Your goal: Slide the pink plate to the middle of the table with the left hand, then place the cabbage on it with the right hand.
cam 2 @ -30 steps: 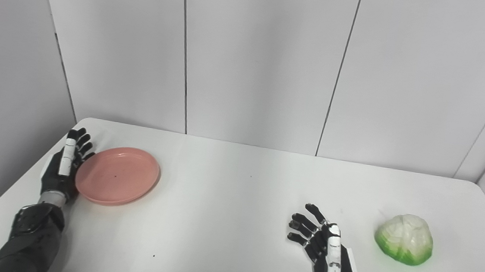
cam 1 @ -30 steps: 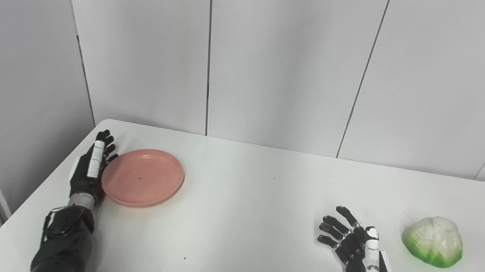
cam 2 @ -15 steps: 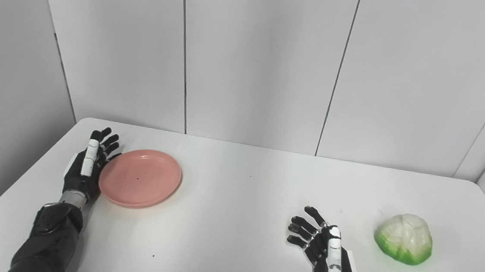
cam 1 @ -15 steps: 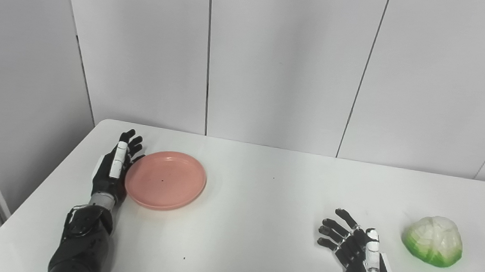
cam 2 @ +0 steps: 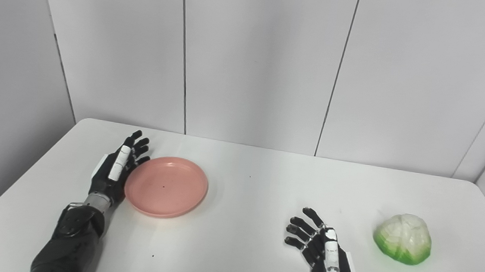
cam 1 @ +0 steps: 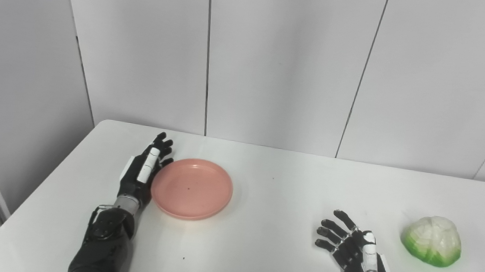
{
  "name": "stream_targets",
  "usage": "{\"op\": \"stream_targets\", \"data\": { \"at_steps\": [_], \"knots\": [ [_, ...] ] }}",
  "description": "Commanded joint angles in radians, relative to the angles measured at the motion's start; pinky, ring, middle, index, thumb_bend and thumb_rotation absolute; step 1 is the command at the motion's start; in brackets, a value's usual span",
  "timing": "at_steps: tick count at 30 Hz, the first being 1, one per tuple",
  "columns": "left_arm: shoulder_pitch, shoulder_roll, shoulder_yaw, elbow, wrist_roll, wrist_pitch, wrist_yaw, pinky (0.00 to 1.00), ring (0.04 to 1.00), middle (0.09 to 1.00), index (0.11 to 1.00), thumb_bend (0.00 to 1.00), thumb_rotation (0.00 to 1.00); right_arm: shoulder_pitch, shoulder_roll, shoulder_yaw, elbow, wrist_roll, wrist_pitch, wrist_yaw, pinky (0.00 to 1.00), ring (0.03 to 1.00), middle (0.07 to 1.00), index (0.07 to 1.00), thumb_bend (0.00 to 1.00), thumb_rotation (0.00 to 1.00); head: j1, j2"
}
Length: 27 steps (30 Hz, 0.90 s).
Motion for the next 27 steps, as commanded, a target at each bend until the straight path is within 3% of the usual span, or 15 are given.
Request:
{"op": "stream_targets", "data": {
  "at_steps": [1, 7, 12, 15, 22, 27],
  "knots": [
    [0.064, -0.041, -0.021, 0.003, 0.016, 0.014, -0.010, 0.89, 0.930, 0.908, 0.914, 0.96, 0.84, 0.071, 0.009, -0.002, 0.035, 0.010, 0.016, 0.005, 0.66, 0.720, 0.718, 0.797, 0.87, 0.91, -0.020, 0.012],
    [0.105, -0.062, -0.047, -0.099, 0.038, 0.088, 0.019, 0.87, 0.923, 0.908, 0.916, 1.00, 0.84, 0.075, 0.028, 0.013, -0.005, -0.024, 0.037, -0.028, 0.67, 0.730, 0.741, 0.800, 0.85, 0.92, -0.076, 0.044],
    [0.138, -0.078, -0.067, -0.193, 0.071, 0.145, 0.048, 0.87, 0.944, 0.925, 0.938, 0.96, 0.89, 0.072, 0.071, 0.001, -0.030, -0.092, 0.018, -0.113, 0.72, 0.809, 0.900, 0.837, 0.82, 0.90, -0.109, 0.086],
    [0.162, -0.095, -0.071, -0.262, 0.084, 0.180, 0.070, 0.89, 0.951, 0.931, 0.943, 0.96, 0.91, 0.064, 0.090, -0.003, -0.038, -0.140, 0.005, -0.163, 0.80, 0.911, 0.988, 0.889, 0.82, 0.92, -0.122, 0.107],
    [0.194, -0.131, -0.083, -0.360, 0.107, 0.243, 0.112, 0.87, 0.933, 0.917, 0.919, 0.97, 0.91, 0.051, 0.106, 0.013, -0.048, -0.174, 0.012, -0.178, 0.85, 0.959, 1.000, 0.917, 0.87, 0.92, -0.160, 0.134],
    [0.210, -0.143, -0.093, -0.405, 0.100, 0.287, 0.109, 0.83, 0.927, 0.905, 0.909, 1.00, 0.92, 0.039, 0.138, 0.029, -0.049, -0.200, 0.026, -0.202, 0.85, 0.947, 1.000, 0.913, 0.86, 0.94, -0.247, 0.140]
  ]
}}
